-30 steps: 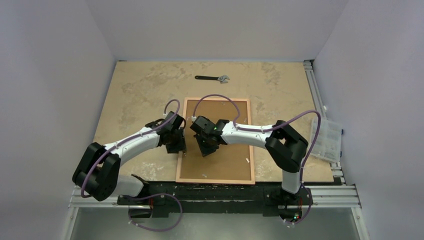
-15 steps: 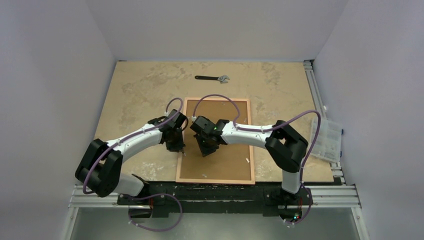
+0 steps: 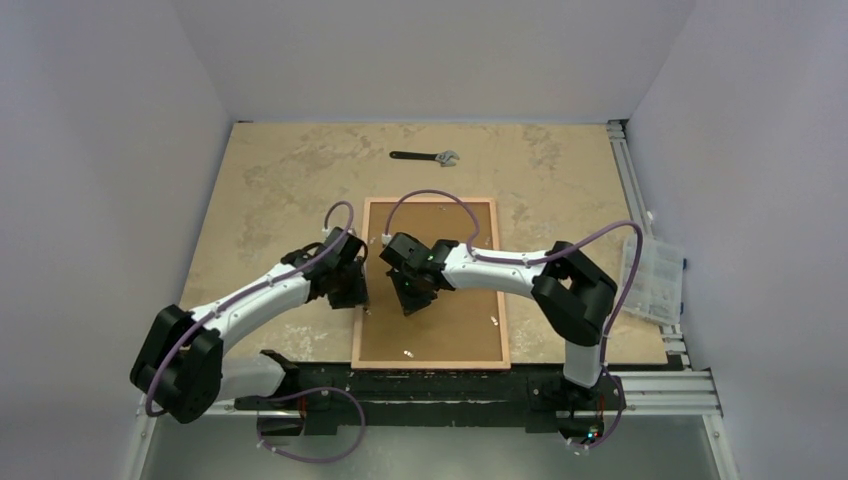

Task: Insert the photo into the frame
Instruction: Install the photo frame at the center of the board.

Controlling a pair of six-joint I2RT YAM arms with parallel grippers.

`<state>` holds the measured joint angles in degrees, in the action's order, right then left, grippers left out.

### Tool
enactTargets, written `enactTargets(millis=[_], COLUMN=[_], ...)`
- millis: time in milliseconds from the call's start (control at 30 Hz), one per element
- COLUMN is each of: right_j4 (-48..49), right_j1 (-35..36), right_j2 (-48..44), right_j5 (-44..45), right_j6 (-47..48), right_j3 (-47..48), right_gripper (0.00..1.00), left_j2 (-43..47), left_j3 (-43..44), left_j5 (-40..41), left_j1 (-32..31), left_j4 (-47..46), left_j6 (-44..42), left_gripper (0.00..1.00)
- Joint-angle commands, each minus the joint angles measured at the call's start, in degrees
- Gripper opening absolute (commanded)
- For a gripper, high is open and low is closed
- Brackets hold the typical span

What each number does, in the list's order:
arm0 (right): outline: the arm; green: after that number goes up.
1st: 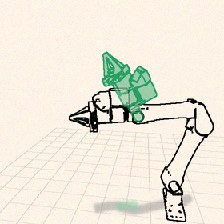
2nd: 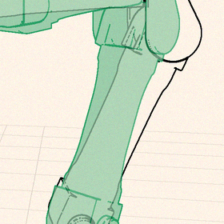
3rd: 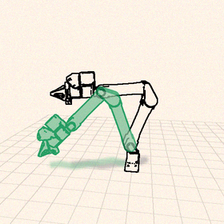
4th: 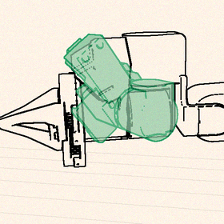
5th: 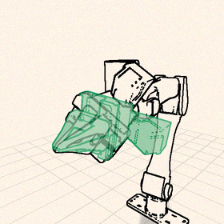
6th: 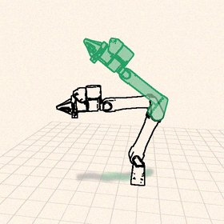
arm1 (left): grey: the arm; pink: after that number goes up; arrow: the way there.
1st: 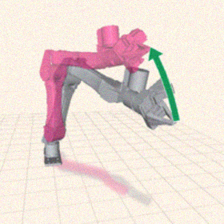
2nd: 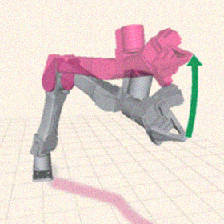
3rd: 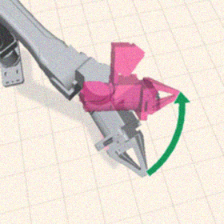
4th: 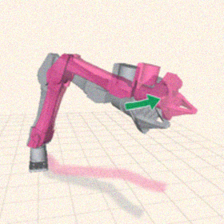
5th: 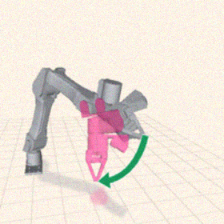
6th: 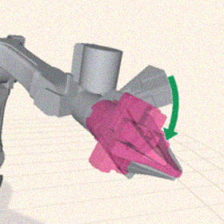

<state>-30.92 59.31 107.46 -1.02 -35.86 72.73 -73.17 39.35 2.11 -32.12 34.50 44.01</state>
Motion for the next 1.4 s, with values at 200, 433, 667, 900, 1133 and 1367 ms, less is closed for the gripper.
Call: enactTargets(millis=[200, 433, 667, 900, 1133, 1367], right_j4=[-0.69, -1.26, -6.54, -8.48, -8.23, -7.49], right_j1=[-0.5, -8.1, -20.67, -27.73, -27.84, -27.51], right_j2=[-7.83, -18.64, -30.95, -34.13, -33.0, -31.32], right_j5=[-0.38, -1.42, 0.84, 2.03, 3.8, 2.67], right_j6=[0.17, 0.62, 3.48, 4.41, 4.34, 4.97], right_j3=[-0.08, -8.17, -18.26, -26.47, -29.33, -31.22], right_gripper=[0.43, 0.82, 0.95, 0.96, 0.94, 0.85], left_j2=[9.33, 9.36, 10.17, 9.09, 6.79, 3.7], left_j3=[-0.38, -3.67, -8.24, -7.45, -6.31, -5.65], left_j5=[-6.28, -12.25, -17.24, -13.85, -9.65, -9.83], left_j1=[1.17, 4.82, 9.77, 10.5, 10.5, 10.43], left_j4=[-5.38, -10.08, -14.86, -10.88, -6.4, -6.4], left_j6=[2.1, 3.04, 4.15, 2.84, 1.45, 1.02], left_gripper=[0.76, 0.79, 0.88, 0.89, 0.88, 0.85])
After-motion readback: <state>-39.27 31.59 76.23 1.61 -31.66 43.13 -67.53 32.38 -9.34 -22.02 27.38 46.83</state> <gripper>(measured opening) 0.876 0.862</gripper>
